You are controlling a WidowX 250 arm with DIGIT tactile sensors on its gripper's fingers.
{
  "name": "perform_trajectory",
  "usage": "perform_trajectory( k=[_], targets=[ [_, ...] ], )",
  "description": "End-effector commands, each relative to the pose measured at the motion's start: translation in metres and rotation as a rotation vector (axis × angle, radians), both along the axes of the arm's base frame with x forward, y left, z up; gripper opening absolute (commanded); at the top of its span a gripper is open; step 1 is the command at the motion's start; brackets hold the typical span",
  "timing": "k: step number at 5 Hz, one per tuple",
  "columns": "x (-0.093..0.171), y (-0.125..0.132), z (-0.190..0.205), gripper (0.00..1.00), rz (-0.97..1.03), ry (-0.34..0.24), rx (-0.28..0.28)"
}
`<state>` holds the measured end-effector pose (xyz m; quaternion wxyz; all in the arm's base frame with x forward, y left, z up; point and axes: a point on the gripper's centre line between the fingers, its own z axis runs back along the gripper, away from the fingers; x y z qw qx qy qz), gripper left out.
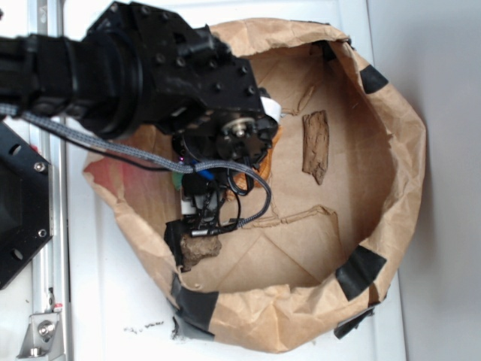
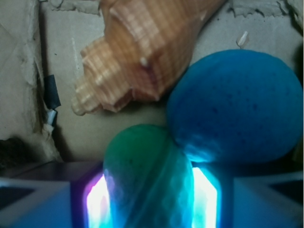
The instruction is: Grab the green ball.
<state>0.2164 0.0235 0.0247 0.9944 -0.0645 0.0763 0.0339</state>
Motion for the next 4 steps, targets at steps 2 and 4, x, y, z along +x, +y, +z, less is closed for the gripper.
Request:
perform_trajectory(
  k=[2,4],
  targets=[
    [0.01,0.007,0.033,0.0,-0.1,-0.094,0.066],
    [0.017,-0.006,0.106,0.0,-0.189,-0.306,0.097]
  ],
)
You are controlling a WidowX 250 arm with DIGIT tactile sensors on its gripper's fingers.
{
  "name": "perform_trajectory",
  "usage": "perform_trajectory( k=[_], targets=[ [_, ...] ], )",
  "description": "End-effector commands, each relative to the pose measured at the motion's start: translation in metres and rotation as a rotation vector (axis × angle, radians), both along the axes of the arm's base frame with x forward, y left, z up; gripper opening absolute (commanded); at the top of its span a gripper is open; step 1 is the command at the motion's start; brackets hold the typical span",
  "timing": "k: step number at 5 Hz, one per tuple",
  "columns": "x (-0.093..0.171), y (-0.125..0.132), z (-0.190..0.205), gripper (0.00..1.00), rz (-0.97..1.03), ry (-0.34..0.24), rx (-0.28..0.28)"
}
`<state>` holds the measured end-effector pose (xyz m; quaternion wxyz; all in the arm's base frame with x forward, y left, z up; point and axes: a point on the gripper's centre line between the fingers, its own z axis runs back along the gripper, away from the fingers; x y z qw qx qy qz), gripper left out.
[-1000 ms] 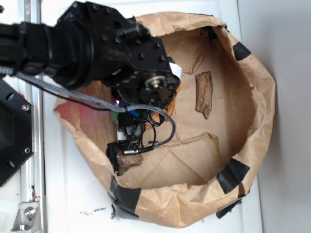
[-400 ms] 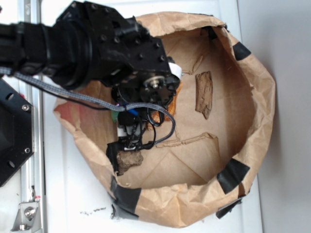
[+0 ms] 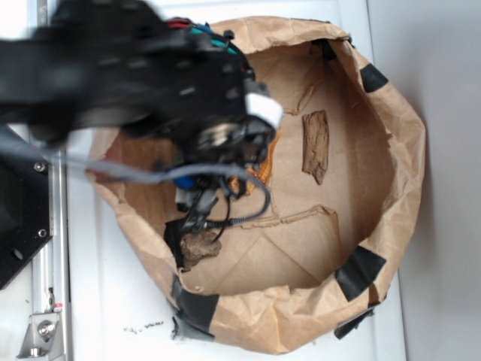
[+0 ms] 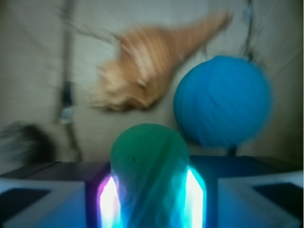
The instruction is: Grab the green ball.
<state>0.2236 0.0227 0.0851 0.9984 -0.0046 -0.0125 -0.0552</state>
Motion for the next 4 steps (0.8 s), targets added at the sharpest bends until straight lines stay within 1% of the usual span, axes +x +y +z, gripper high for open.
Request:
perform_trajectory(
  k=[1,2,3,4],
  targets=[
    [0.019,-0.002,0.066,0.0,0.016,-0.147,-0.067],
    [0.027,0.0,0.071,0.0,0.026,-0.15,-0.024],
    [0.03,0.003,0.072,0.0,0.033,-0.154,-0.007],
    [0.031,0.004,0.071,0.0,0.051,-0.144,-0.001]
  ],
)
